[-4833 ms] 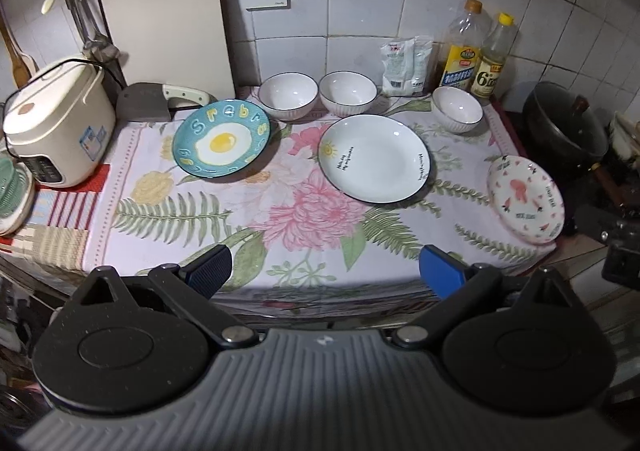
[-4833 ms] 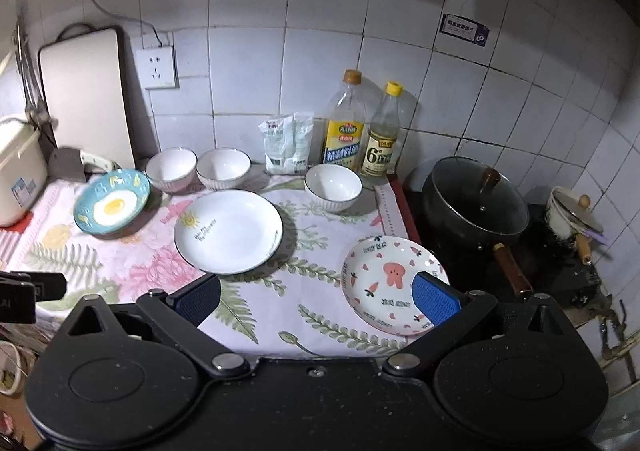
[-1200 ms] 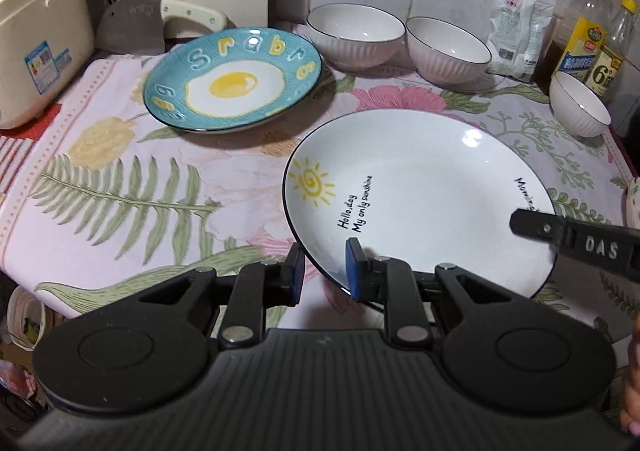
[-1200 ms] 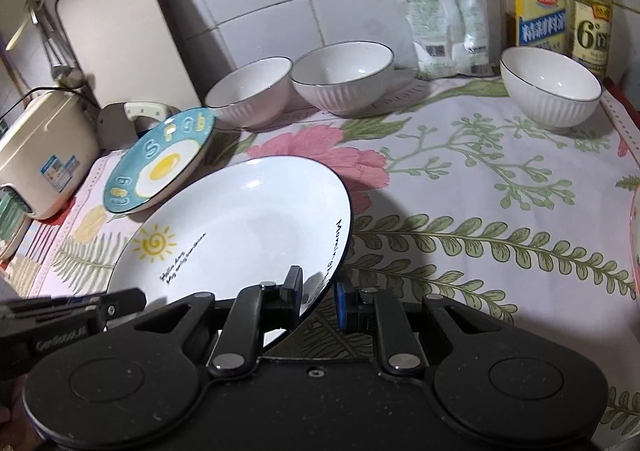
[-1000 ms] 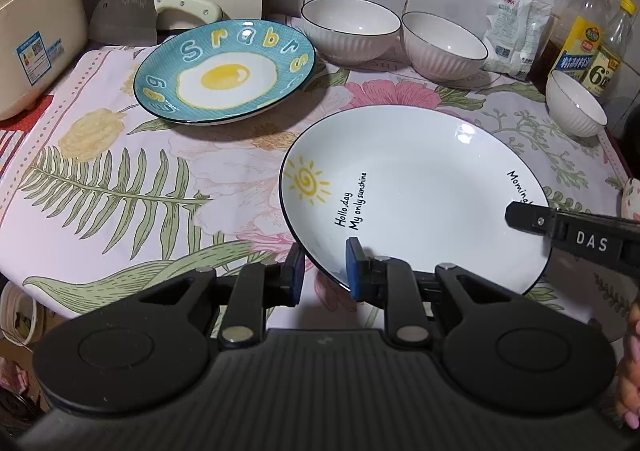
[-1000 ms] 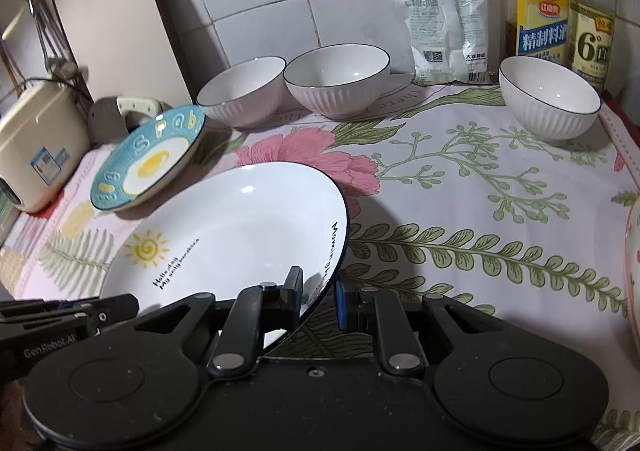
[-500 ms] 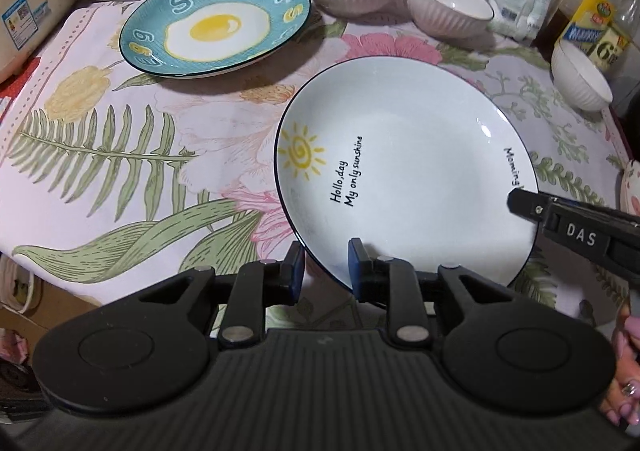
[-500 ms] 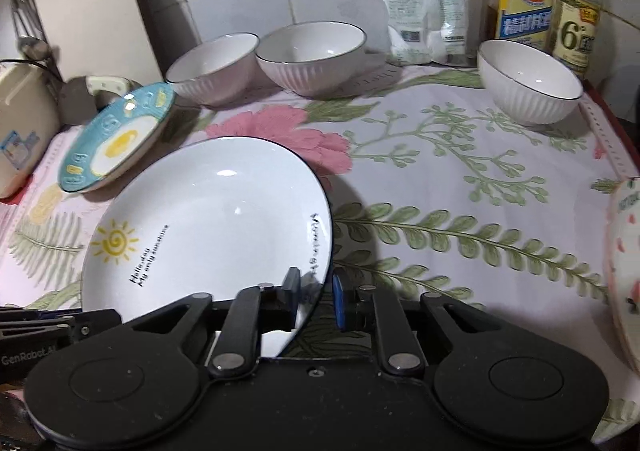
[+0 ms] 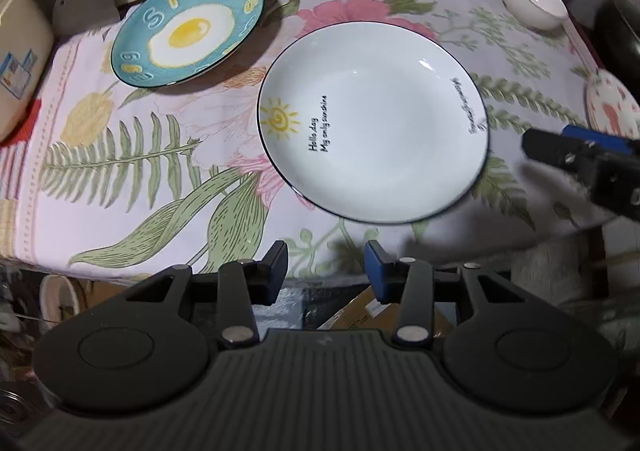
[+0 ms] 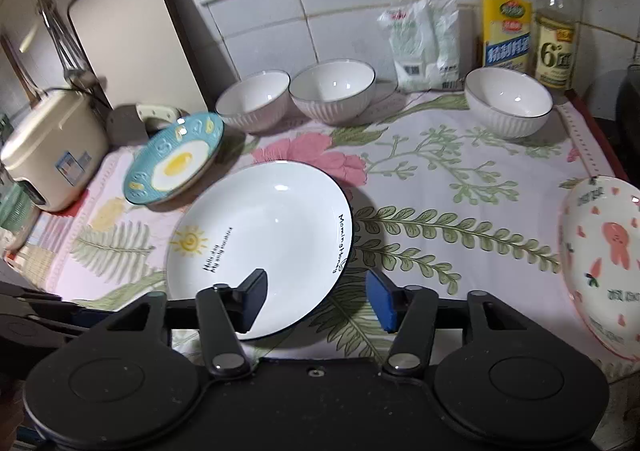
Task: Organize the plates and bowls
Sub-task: 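Lower the white plate onto the cloth and open both grippers, then move both grippers to the pink bear plate and close on its rim, then lift the bear plate with both grippers and carry it over the white plate, then lower the bear plate onto the white plate and open both grippers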
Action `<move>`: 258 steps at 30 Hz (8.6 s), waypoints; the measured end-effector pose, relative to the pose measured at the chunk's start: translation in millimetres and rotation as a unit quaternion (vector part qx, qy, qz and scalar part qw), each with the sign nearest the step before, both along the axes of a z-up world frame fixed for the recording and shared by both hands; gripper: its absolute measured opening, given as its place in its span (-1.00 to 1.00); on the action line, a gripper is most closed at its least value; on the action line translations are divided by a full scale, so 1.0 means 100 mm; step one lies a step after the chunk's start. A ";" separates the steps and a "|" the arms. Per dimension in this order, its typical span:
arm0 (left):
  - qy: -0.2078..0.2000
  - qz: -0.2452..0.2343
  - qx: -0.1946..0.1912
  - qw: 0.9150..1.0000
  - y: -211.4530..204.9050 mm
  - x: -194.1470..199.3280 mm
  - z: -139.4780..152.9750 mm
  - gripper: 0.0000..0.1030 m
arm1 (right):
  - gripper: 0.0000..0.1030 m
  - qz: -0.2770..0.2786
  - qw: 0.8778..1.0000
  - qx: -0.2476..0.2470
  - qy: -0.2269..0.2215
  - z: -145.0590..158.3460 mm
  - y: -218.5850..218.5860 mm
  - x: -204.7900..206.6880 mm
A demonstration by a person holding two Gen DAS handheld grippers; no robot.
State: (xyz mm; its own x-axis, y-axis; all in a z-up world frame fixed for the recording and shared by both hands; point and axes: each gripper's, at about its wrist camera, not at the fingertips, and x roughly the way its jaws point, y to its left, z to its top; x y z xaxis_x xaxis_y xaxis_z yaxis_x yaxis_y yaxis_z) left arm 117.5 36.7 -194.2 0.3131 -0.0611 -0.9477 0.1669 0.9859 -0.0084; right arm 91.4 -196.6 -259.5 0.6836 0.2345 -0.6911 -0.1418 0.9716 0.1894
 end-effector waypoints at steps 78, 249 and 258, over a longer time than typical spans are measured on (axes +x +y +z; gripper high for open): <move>-0.079 0.000 -0.075 0.994 -3.20 0.32 -0.61 0.18 | 0.25 -0.077 0.996 0.033 0.013 -0.73 -2.87 -0.33; -0.005 0.069 -0.119 0.990 0.58 0.59 -0.45 -0.69 | -0.54 -0.020 0.996 -0.018 0.081 -0.34 0.32 0.75; 0.012 0.067 -0.098 0.993 0.43 0.60 -0.49 -0.64 | -0.40 -0.015 0.990 -0.117 0.080 -0.33 0.49 0.88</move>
State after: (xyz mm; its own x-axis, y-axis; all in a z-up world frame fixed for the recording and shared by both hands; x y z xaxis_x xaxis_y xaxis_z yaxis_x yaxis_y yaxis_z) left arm 177.2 79.7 -242.8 0.3077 -0.2038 -0.9294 0.0321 0.9785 -0.2040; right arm 179.3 -147.2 -292.7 0.5646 0.0364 -0.8246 -0.0993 0.9948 -0.0241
